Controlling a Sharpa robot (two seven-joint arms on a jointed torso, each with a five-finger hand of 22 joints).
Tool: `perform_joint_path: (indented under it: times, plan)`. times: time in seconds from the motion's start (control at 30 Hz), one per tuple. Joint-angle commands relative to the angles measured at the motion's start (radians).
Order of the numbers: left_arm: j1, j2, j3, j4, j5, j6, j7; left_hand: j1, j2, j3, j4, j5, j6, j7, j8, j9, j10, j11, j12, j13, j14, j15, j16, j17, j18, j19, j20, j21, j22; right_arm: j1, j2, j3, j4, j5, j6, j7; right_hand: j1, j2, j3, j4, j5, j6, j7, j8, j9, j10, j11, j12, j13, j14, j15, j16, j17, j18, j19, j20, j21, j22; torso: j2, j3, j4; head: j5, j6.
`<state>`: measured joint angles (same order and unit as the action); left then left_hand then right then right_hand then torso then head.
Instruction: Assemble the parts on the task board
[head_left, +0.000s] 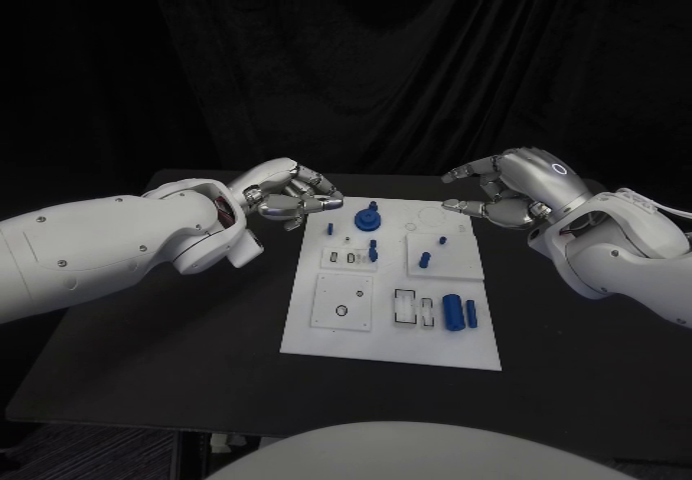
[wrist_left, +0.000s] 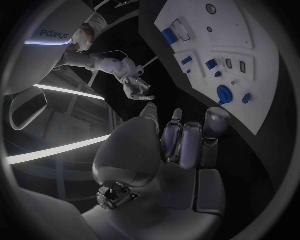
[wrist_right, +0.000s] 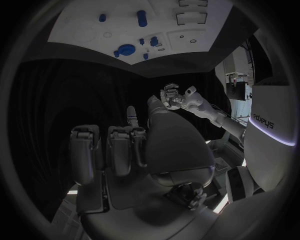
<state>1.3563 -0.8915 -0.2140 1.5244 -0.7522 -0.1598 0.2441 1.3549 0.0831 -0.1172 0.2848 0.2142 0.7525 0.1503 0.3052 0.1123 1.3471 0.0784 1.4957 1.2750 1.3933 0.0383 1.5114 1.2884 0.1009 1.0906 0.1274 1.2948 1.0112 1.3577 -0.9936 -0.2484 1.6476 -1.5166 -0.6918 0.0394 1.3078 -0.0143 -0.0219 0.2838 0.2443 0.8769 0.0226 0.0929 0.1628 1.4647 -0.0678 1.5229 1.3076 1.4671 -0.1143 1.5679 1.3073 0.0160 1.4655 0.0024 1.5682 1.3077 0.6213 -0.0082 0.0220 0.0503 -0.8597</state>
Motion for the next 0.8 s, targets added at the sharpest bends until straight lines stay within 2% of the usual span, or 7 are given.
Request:
perform_joint_path:
  times: [0.03, 0.2, 0.27, 0.33, 0.43, 0.63, 0.8]
  plan:
    - [0.014, 0.014, 0.001, -0.008, -0.092, 0.136, -0.247, -0.047, -0.005, -0.023, -0.003, 0.003, 0.059, 0.001, 0.051, 0.028, 0.224, 0.003, 0.075, 0.296, 0.177, 0.001, 0.059, 0.282, -0.031, 0.141, 0.002, 0.127, 0.209, 0.002, -0.006, 0.001, 0.004, 0.001, -0.024, -0.003, 0.018, 0.001, 0.002, -0.005, 0.023, 0.014, 0.001, 0.001, -0.003, 0.072, 0.007, -0.005, 0.197, 0.104, 0.006, 0.003, 0.263, -0.016, 0.105, 0.005, 0.003, 0.263, -0.023, 0.0111, -0.0079, -0.001, -0.013]
    - [0.033, 0.044, 0.002, -0.020, -0.103, 0.168, -0.385, -0.127, -0.006, -0.057, 0.002, 0.005, 0.145, -0.030, 0.154, 0.104, 0.224, -0.016, 0.075, 0.296, 0.177, -0.015, 0.059, 0.282, -0.062, 0.310, 0.004, 0.220, 0.402, 0.002, -0.012, 0.001, 0.000, -0.017, -0.020, -0.011, 0.027, 0.006, 0.002, -0.003, 0.038, 0.029, 0.002, 0.003, -0.003, 0.070, 0.008, -0.007, 0.195, 0.104, 0.007, 0.003, 0.263, -0.016, 0.105, 0.006, 0.003, 0.263, -0.030, 0.0167, -0.0117, -0.011, -0.013]
    - [0.041, 0.068, 0.002, -0.029, -0.105, 0.185, -0.439, -0.142, -0.002, -0.062, 0.002, 0.009, 0.158, -0.039, 0.182, 0.131, 0.224, -0.024, 0.075, 0.296, 0.177, -0.022, 0.059, 0.282, -0.069, 0.347, 0.001, 0.234, 0.438, 0.002, -0.016, 0.001, -0.001, -0.023, -0.017, -0.015, 0.028, 0.006, 0.002, -0.003, 0.040, 0.030, 0.002, 0.003, -0.003, 0.070, 0.008, -0.008, 0.194, 0.104, 0.007, 0.003, 0.263, -0.016, 0.105, 0.006, 0.003, 0.263, -0.037, 0.0235, -0.0177, -0.011, -0.013]
    - [0.045, 0.086, 0.002, -0.036, -0.106, 0.204, -0.478, -0.165, 0.003, -0.066, 0.003, 0.057, 0.198, -0.070, 0.263, 0.203, 0.224, -0.054, 0.075, 0.296, 0.177, -0.044, 0.059, 0.282, -0.085, 0.416, -0.020, 0.257, 0.502, 0.002, -0.016, 0.001, -0.003, -0.026, -0.014, -0.017, 0.031, 0.008, 0.003, -0.002, 0.047, 0.035, 0.002, 0.004, -0.003, 0.069, 0.008, -0.010, 0.192, 0.104, 0.007, 0.003, 0.263, -0.016, 0.105, 0.006, 0.003, 0.263, -0.039, 0.0251, -0.0203, -0.012, -0.013]
    - [0.051, 0.118, 0.002, -0.050, -0.107, 0.254, -0.552, -0.181, 0.013, -0.062, 0.005, 0.108, 0.189, -0.089, 0.320, 0.284, 0.224, -0.070, 0.075, 0.296, 0.177, -0.066, 0.059, 0.282, -0.093, 0.450, -0.041, 0.267, 0.532, 0.002, -0.012, 0.001, -0.007, -0.029, -0.009, -0.019, 0.036, 0.011, 0.003, -0.001, 0.057, 0.044, 0.003, 0.005, -0.003, 0.068, 0.008, -0.011, 0.190, 0.104, 0.008, 0.003, 0.263, -0.016, 0.105, 0.007, 0.003, 0.263, -0.040, 0.0319, -0.0308, -0.006, -0.013]
    - [0.055, 0.180, 0.002, -0.083, -0.108, 0.366, -0.671, -0.201, 0.021, -0.046, 0.003, 0.190, 0.212, -0.112, 0.356, 0.363, 0.224, -0.095, 0.075, 0.296, 0.177, -0.090, 0.059, 0.282, -0.100, 0.477, -0.062, 0.275, 0.556, 0.002, -0.004, 0.001, -0.011, -0.036, -0.005, -0.023, 0.043, 0.013, 0.003, -0.001, 0.072, 0.059, 0.003, 0.008, -0.003, 0.068, 0.009, -0.011, 0.190, 0.104, 0.008, 0.003, 0.263, -0.016, 0.105, 0.007, 0.003, 0.263, -0.041, 0.0377, -0.0388, -0.002, -0.013]
    - [0.057, 0.232, 0.002, -0.129, -0.108, 0.416, -0.727, -0.217, 0.011, -0.040, 0.003, 0.180, 0.226, -0.120, 0.346, 0.388, 0.224, -0.105, 0.075, 0.296, 0.177, -0.101, 0.059, 0.282, -0.101, 0.480, -0.074, 0.276, 0.560, 0.002, -0.009, 0.001, -0.016, -0.080, -0.012, -0.030, 0.061, 0.004, 0.002, -0.007, 0.073, 0.064, 0.002, 0.004, -0.005, 0.070, 0.008, -0.009, 0.193, 0.104, 0.008, 0.003, 0.263, -0.016, 0.105, 0.007, 0.003, 0.263, -0.040, 0.0326, -0.0287, -0.013, -0.013]
